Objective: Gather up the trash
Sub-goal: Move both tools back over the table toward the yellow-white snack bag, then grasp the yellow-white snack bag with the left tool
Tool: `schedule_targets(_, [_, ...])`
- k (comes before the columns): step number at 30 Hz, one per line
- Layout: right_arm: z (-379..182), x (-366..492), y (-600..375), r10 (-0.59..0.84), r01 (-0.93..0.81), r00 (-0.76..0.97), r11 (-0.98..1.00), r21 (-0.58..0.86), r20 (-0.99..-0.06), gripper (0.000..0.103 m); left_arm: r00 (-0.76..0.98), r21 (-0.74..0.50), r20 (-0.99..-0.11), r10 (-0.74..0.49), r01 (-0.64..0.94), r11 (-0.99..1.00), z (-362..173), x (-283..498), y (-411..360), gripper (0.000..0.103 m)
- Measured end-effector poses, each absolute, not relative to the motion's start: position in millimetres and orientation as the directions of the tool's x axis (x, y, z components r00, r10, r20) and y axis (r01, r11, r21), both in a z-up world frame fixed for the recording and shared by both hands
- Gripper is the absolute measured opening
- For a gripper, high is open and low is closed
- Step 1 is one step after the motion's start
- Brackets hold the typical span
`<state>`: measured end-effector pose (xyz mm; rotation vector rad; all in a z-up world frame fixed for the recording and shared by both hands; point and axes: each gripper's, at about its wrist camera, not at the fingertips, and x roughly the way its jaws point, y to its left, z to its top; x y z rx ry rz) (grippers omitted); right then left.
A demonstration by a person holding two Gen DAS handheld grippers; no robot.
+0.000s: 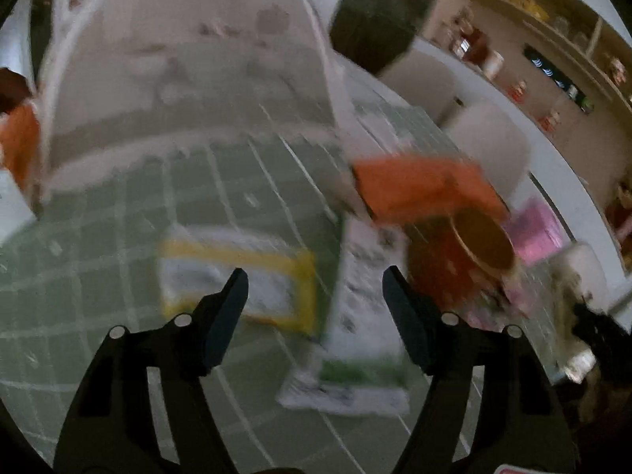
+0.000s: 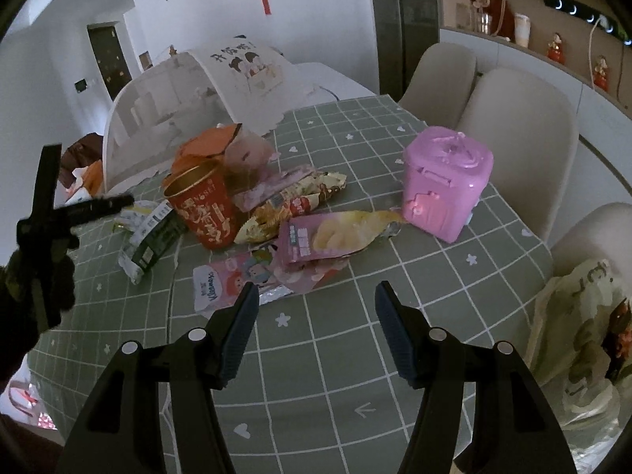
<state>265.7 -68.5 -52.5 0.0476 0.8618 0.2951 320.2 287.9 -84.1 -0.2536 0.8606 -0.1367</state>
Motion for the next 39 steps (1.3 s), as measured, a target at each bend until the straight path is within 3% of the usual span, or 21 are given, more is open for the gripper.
schedule_targets(6, [-60.5, 263.6, -60.2, 0.287, -0.290, 0.580, 0.947, 0.136, -0.763, 0.058, 0.577, -0.217, -0.779, -0.247, 0.120, 0.969, -99.0, 361.7, 326.1, 0.067])
schedule_targets(11, [-65.1, 270.7, -51.7, 0.309, -0.295, 0.544, 0.941, 0.166, -0.780, 0.058, 0.496, -0.272, -0.832, -0.250, 0.029, 0.962, -133.0, 383.0, 346.9, 0.067])
schedule_targets(19, [-65.9, 275.3, -30.2, 0.332, -0.346, 0.519, 0.924, 0.162, -0.787, 0.058, 0.457, -0.451, -0.778, -0.431, 0.070, 0.890, -137.4, 303.3, 332.4, 0.067])
schedule_targets(23, [-71.2, 278.6, -13.7, 0.347, -0.376, 0.501, 0.912, 0.161, -0.793, 0.058, 0.444, -0.481, -0.765, -0.467, 0.088, 0.872, -135.0, 269.1, 315.6, 0.067])
schedule_targets(25, [-70.6, 279.7, -2.6, 0.355, -0.395, 0.502, 0.905, 0.156, -0.789, 0.058, 0.465, -0.456, -0.763, -0.448, 0.103, 0.884, -125.6, 253.5, 307.2, 0.067])
schedule_targets(29, [-65.5, 282.9, 21.5, 0.388, -0.442, 0.499, 0.883, 0.157, -0.775, 0.058, 0.562, -0.285, -0.760, -0.328, 0.165, 0.944, -92.0, 242.2, 295.6, 0.067])
schedule_targets(35, [-64.4, 273.1, 34.5, 0.408, -0.494, 0.488, 0.858, 0.141, -0.772, 0.058, 0.474, -0.180, -0.826, -0.306, 0.293, 0.939, -100.8, 285.5, 266.9, 0.067])
schedule_targets(39, [-60.9, 269.1, 25.7, 0.413, -0.495, 0.494, 0.857, 0.143, -0.765, 0.058, 0.382, -0.179, -0.878, -0.288, 0.298, 0.938, -125.9, 301.8, 257.3, 0.053])
